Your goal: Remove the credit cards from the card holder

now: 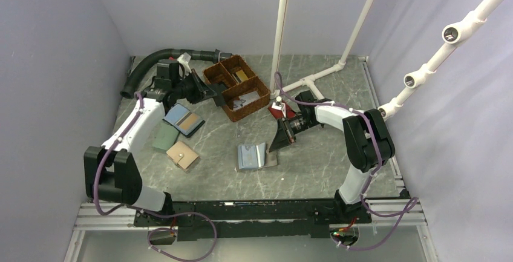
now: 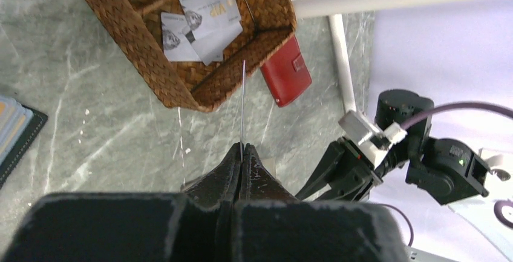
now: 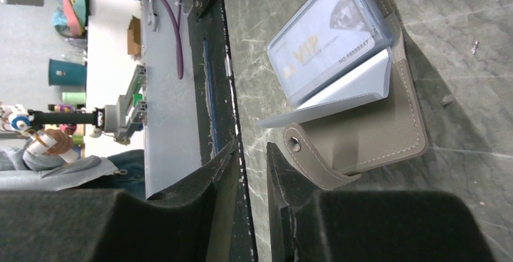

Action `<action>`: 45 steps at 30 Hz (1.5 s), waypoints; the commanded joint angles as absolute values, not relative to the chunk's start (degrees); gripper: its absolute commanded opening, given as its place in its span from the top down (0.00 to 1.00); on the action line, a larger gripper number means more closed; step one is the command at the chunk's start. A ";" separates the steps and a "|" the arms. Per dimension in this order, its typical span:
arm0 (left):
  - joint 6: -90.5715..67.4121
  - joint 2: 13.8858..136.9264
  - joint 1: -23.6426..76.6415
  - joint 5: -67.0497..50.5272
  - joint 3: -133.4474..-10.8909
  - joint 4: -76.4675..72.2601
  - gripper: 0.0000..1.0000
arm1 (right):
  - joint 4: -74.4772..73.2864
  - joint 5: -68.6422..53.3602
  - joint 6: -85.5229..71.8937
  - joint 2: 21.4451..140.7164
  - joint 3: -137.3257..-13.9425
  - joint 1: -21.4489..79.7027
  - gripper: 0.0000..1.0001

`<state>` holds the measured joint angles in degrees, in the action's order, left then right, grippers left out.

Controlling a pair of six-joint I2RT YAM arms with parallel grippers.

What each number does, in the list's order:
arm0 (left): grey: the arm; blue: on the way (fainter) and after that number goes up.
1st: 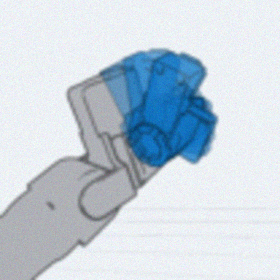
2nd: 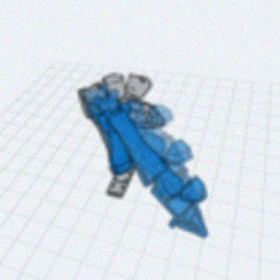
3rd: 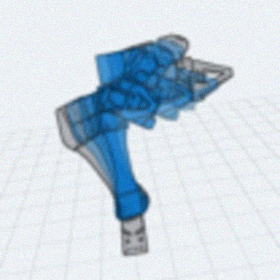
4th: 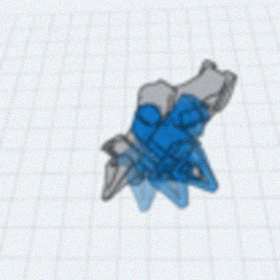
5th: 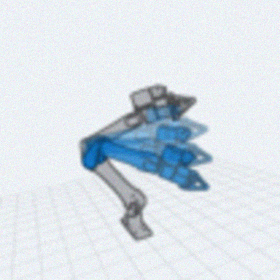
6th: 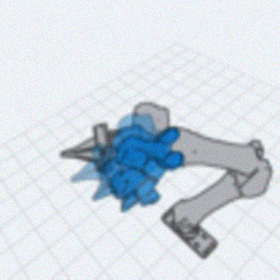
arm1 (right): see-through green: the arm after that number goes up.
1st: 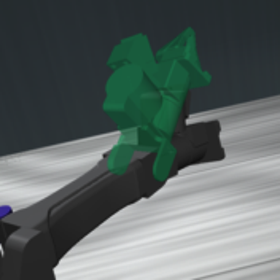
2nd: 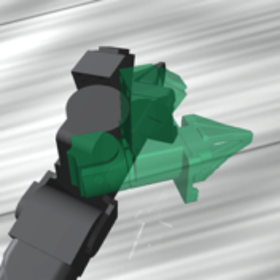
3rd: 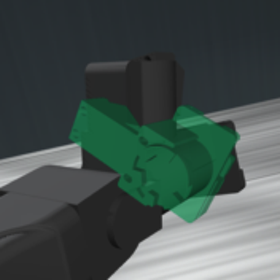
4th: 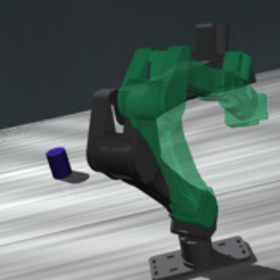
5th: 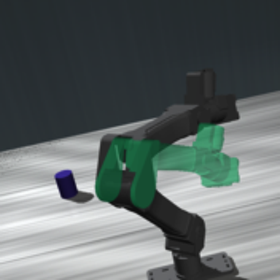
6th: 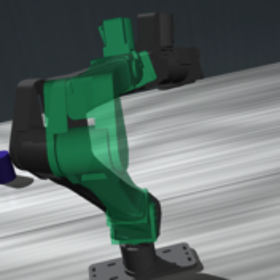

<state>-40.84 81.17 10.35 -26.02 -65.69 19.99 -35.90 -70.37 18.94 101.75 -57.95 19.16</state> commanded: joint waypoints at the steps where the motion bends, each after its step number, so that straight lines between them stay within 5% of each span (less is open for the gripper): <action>1: -41.92 84.38 8.24 -28.99 -69.86 16.28 1.00 | -38.91 -69.50 24.14 100.37 -60.77 19.07 0.74; 45: -45.55 109.78 5.10 -24.34 -83.38 0.44 1.00 | -54.68 -63.47 37.57 103.97 -70.06 17.85 0.72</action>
<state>-46.22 108.51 5.32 -24.40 -80.84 3.57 -51.64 -63.99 33.82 103.68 -67.68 18.28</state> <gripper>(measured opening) 0.010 0.280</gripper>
